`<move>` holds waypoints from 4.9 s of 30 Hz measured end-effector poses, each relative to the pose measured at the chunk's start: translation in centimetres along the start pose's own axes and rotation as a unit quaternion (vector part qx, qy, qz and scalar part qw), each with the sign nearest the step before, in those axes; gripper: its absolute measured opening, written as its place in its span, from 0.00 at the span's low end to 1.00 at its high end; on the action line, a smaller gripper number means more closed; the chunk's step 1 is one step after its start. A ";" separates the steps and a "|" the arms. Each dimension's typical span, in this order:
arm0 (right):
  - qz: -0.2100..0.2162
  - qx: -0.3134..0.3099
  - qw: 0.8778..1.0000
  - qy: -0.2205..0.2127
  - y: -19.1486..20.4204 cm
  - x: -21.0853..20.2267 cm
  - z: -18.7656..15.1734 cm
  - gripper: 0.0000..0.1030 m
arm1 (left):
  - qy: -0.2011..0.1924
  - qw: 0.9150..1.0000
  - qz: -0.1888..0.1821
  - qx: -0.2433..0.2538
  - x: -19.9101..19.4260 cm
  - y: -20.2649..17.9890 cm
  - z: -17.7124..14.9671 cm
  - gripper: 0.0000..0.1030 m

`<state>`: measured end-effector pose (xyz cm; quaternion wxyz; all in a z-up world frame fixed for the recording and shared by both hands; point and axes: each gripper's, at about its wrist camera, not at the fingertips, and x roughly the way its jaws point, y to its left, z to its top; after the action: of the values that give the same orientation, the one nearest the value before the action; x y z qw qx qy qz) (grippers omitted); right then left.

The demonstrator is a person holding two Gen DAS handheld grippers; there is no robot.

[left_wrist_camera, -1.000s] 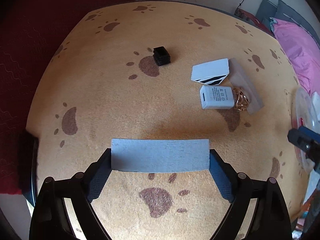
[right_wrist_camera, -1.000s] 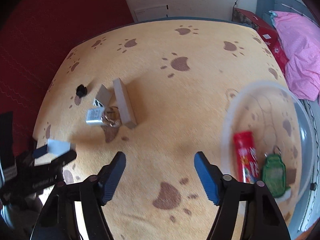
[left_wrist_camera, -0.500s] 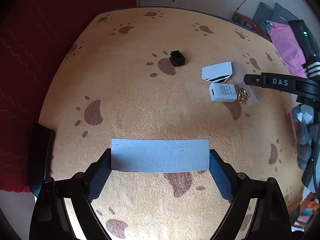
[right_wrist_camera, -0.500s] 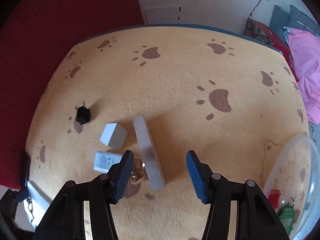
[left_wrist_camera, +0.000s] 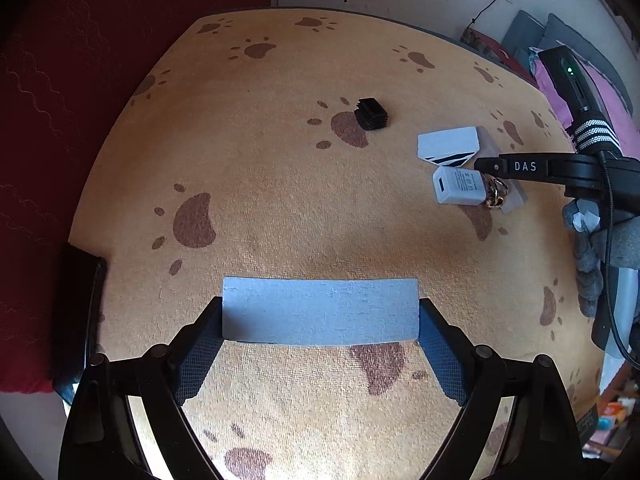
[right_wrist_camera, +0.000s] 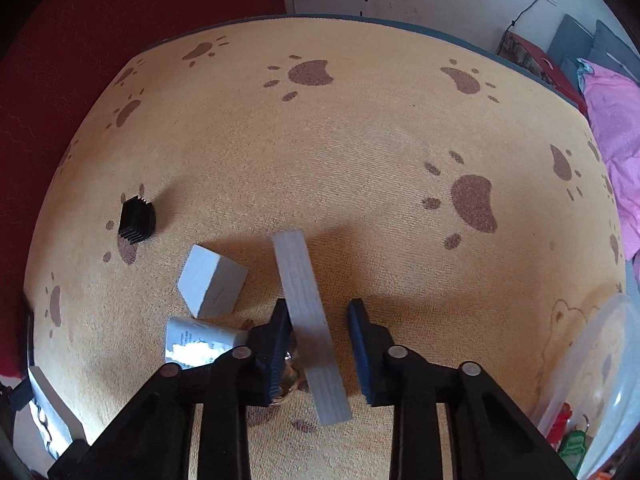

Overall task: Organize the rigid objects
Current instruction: 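Grasp the long grey block with the right gripper while the left holds the white box, then carry the grey block toward the clear bowl with the right gripper, then release the grey block into the bowl while the left lowers the white box in and opens, then move both grippers back from the bowl toward the remaining objects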

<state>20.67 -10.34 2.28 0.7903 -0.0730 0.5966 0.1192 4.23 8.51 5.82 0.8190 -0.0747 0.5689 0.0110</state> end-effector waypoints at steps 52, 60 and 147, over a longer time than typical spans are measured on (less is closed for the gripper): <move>0.130 0.202 0.969 -0.065 -14.6 -11.4 -8.5 0.15 | 0.000 0.996 -0.011 0.088 -0.8 -11.8 -1.1 0.89; 0.105 0.241 0.960 -0.095 -20.1 -13.4 -10.2 0.15 | -0.009 0.994 -0.014 0.108 -1.4 -15.4 -1.4 0.89; 0.063 0.273 0.956 -0.085 -28.5 -12.0 -19.4 0.52 | -0.026 0.982 -0.060 0.175 0.1 -33.0 3.9 0.90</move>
<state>7.44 -43.89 7.62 0.8187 0.1934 0.5406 0.0067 11.27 -23.62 10.67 0.8330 0.0360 0.5351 -0.1360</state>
